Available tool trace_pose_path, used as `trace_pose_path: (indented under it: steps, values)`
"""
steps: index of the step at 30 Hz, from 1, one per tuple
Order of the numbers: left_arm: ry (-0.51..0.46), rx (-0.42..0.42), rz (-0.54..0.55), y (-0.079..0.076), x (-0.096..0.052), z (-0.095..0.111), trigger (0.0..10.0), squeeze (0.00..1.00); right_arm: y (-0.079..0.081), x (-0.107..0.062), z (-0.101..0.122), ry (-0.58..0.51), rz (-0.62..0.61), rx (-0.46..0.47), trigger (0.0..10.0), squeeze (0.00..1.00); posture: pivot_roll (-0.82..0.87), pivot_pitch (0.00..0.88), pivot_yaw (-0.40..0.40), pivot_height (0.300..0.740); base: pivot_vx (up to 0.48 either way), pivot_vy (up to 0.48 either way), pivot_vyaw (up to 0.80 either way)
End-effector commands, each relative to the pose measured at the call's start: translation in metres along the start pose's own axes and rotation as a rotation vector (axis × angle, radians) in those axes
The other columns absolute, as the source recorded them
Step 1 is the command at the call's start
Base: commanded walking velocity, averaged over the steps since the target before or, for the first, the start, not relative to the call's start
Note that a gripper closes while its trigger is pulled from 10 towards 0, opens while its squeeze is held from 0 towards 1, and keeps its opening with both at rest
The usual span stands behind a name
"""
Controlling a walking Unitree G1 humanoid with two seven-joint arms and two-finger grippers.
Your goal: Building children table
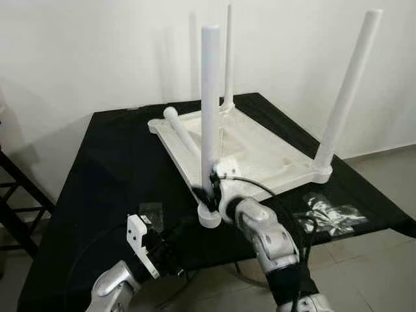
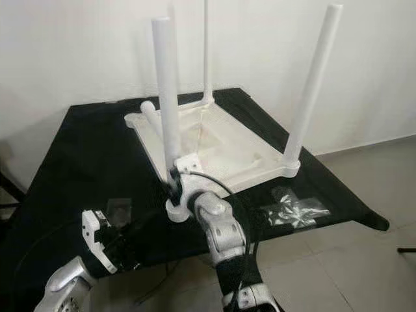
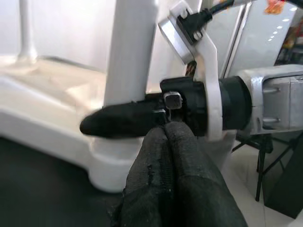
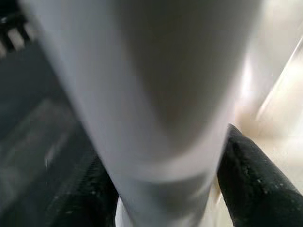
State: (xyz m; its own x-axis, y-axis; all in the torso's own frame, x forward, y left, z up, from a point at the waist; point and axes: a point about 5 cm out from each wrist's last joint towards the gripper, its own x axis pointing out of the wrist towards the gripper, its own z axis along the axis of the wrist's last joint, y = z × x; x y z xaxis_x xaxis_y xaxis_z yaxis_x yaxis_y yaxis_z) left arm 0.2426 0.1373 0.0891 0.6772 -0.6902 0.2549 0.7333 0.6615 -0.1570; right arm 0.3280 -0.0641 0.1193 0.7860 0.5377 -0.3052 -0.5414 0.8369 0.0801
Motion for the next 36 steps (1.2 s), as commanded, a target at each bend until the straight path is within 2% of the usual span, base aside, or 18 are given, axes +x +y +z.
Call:
trace_pose_path:
  steps: [1, 2, 3, 4, 5, 7, 8, 11, 16, 17, 26, 30, 33, 34, 35, 36]
  values:
    - [0.01, 0.003, -0.005, 0.0, 0.002, -0.001, 10.0, 0.0, 0.001, 0.002, 0.041, -0.15, 0.147, -0.062, 10.0, 1.0, 0.02, 0.0, 0.012, 0.74, 0.0, 0.0, 0.0]
    - [0.01, 0.001, -0.006, 0.0, 0.002, -0.001, 10.0, 0.0, -0.001, 0.001, 0.055, -0.184, 0.242, -0.116, 10.0, 0.97, 0.02, 0.0, 0.012, 0.74, 0.0, 0.0, 0.0]
    - [0.01, 0.001, -0.006, 0.0, 0.002, -0.001, 10.0, 0.0, -0.001, 0.001, 0.055, -0.184, 0.242, -0.116, 10.0, 0.97, 0.02, 0.0, 0.012, 0.74, 0.0, 0.0, 0.0]
    - [0.01, 0.0, -0.007, 0.0, 0.002, -0.001, 10.0, 0.0, -0.002, 0.001, 0.063, -0.199, 0.3, -0.149, 10.0, 0.97, 0.02, 0.0, 0.012, 0.74, 0.0, 0.0, 0.0]
    - [0.01, 0.0, -0.007, 0.0, 0.003, -0.001, 10.0, 0.0, -0.003, 0.0, 0.068, -0.202, 0.375, -0.197, 10.0, 0.0, 0.02, 0.0, 0.009, 0.74, 0.0, 0.0, 0.0]
    - [0.009, -0.001, -0.008, 0.0, 0.004, -0.002, 10.0, 0.0, -0.006, -0.002, 0.074, -0.186, 0.497, -0.256, 10.0, 0.0, 0.02, 0.0, 0.008, 0.74, 0.0, 0.0, 0.0]
    - [0.009, -0.001, -0.008, 0.0, 0.004, -0.002, 10.0, 0.0, -0.006, -0.002, 0.074, -0.186, 0.497, -0.256, 10.0, 0.0, 0.02, 0.0, 0.008, 0.74, 0.0, 0.0, 0.0]
    - [0.006, 0.0, -0.007, 0.0, 0.005, -0.002, 10.0, 0.0, -0.015, -0.003, 0.081, -0.15, 0.637, -0.332, 10.0, 0.0, 0.03, 0.0, 0.002, 0.74, 0.0, 0.0, 0.0]
    - [0.006, 0.003, -0.006, -0.001, 0.005, -0.002, 10.0, 0.0, -0.024, 0.001, 0.08, -0.087, 0.652, -0.33, 10.0, 0.0, 0.03, 0.0, 0.0, 0.74, 0.0, 0.0, 0.0]
    - [0.006, 0.005, -0.004, -0.001, 0.005, -0.002, 10.0, 0.0, -0.029, 0.003, 0.078, -0.062, 0.654, -0.302, 0.0, 0.0, 0.04, 0.0, -0.005, 0.74, 0.0, 0.0, 0.0]
    - [0.009, 0.007, -0.004, -0.001, 0.003, -0.002, 10.0, 0.0, -0.039, -0.001, 0.071, -0.054, 0.675, -0.275, 0.0, 0.0, 0.04, 0.0, 0.004, 0.74, 0.0, 0.0, 0.0]
    - [0.011, 0.003, -0.007, -0.001, 0.003, -0.002, 10.0, 0.0, -0.051, -0.005, 0.05, -0.049, 0.632, -0.239, 0.0, 0.0, 0.03, 0.0, 0.007, 0.74, 0.0, 0.0, 0.0]
    - [0.011, 0.002, -0.007, -0.001, 0.002, -0.002, 10.0, 0.0, -0.052, -0.006, 0.046, -0.045, 0.619, -0.234, 0.0, 0.0, 0.02, 0.0, 0.011, 0.74, 0.0, 0.0, 0.0]
    - [0.013, 0.001, -0.009, -0.002, 0.001, -0.002, 10.0, 0.0, -0.054, -0.005, 0.024, -0.012, 0.473, -0.22, 0.0, 0.0, 0.02, 0.0, 0.005, 0.74, 0.0, 0.0, 0.0]
    - [0.013, 0.001, -0.01, -0.002, 0.0, -0.002, 10.0, 0.0, -0.052, -0.001, 0.013, -0.004, 0.32, -0.189, 0.0, 0.0, 0.02, 0.0, 0.006, 0.74, 0.0, 0.0, 0.0]
    - [0.013, 0.001, -0.01, -0.002, 0.0, -0.002, 10.0, 0.0, -0.052, -0.001, 0.013, -0.004, 0.32, -0.189, 0.0, 0.0, 0.02, 0.0, 0.006, 0.74, 0.0, 0.0, 0.0]
